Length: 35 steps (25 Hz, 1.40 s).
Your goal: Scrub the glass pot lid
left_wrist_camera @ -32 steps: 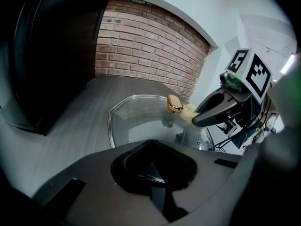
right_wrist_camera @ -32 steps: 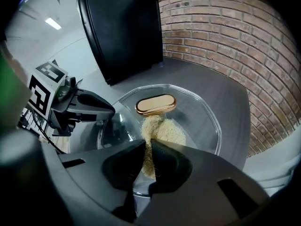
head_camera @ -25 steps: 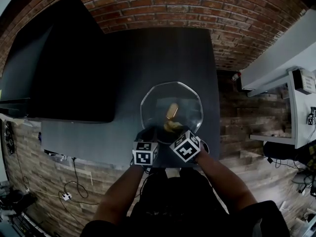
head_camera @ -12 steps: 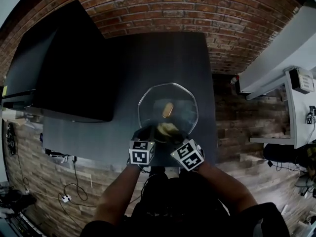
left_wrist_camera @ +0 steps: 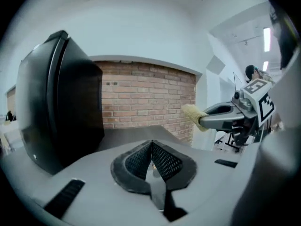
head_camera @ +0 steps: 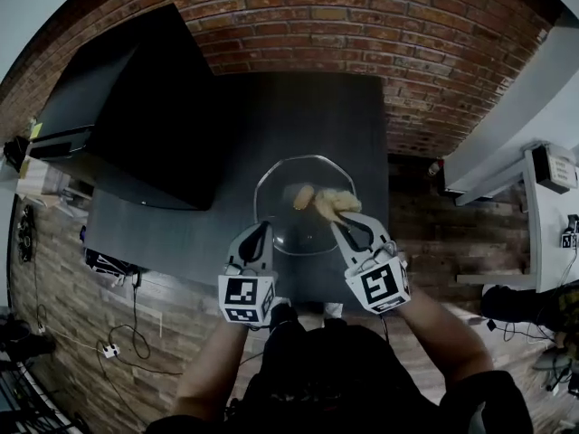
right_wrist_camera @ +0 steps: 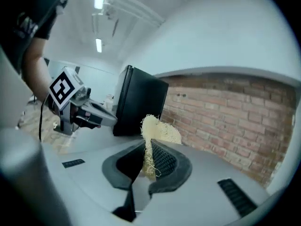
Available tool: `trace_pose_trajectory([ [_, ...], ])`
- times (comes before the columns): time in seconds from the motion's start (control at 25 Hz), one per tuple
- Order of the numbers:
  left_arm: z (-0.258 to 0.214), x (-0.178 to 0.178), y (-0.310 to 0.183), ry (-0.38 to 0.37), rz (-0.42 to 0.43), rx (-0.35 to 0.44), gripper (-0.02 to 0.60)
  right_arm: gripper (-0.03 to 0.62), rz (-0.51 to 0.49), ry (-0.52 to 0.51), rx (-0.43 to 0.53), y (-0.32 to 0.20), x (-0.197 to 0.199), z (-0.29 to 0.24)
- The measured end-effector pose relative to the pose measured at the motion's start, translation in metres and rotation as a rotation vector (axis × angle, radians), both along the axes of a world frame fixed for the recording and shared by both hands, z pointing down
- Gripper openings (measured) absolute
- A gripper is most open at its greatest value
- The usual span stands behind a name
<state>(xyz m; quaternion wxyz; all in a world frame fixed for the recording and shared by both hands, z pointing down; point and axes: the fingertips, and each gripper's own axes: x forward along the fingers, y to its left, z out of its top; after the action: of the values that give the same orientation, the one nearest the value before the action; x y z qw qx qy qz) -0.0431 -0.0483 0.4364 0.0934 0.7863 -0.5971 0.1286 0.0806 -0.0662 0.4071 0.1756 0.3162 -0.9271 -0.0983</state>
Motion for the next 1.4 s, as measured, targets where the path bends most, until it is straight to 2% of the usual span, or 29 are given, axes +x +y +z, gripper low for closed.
trace_pose_trajectory([
  [0.08, -0.027, 0.004, 0.009, -0.045, 0.011, 0.07, 0.032, 0.043, -0.025, 0.024, 0.139, 0.004, 0.008, -0.029],
  [0.16, -0.056, 0.008, 0.018, -0.069, 0.023, 0.144, 0.032, 0.043, -0.039, 0.016, 0.204, 0.011, 0.013, -0.052],
  [0.24, -0.079, 0.011, 0.026, -0.062, 0.031, 0.201, 0.032, 0.043, -0.031, -0.039, 0.19, 0.018, 0.016, -0.068],
  [0.32, -0.088, 0.01, 0.034, -0.046, 0.038, 0.21, 0.032, 0.043, 0.013, -0.156, 0.111, 0.024, 0.016, -0.075],
  [0.44, -0.084, 0.007, 0.049, -0.026, 0.062, 0.178, 0.032, 0.043, 0.113, -0.295, -0.041, 0.037, 0.014, -0.068],
  [0.68, -0.062, -0.006, 0.091, 0.027, 0.136, 0.092, 0.032, 0.043, 0.268, -0.355, -0.199, 0.08, 0.003, -0.037],
  [1.08, -0.033, -0.039, 0.164, 0.109, 0.246, 0.011, 0.032, 0.043, 0.439, -0.36, -0.263, 0.164, -0.012, -0.007],
  [1.4, -0.029, -0.057, 0.2, 0.125, 0.308, -0.01, 0.032, 0.043, 0.493, -0.343, -0.245, 0.216, -0.03, -0.008],
])
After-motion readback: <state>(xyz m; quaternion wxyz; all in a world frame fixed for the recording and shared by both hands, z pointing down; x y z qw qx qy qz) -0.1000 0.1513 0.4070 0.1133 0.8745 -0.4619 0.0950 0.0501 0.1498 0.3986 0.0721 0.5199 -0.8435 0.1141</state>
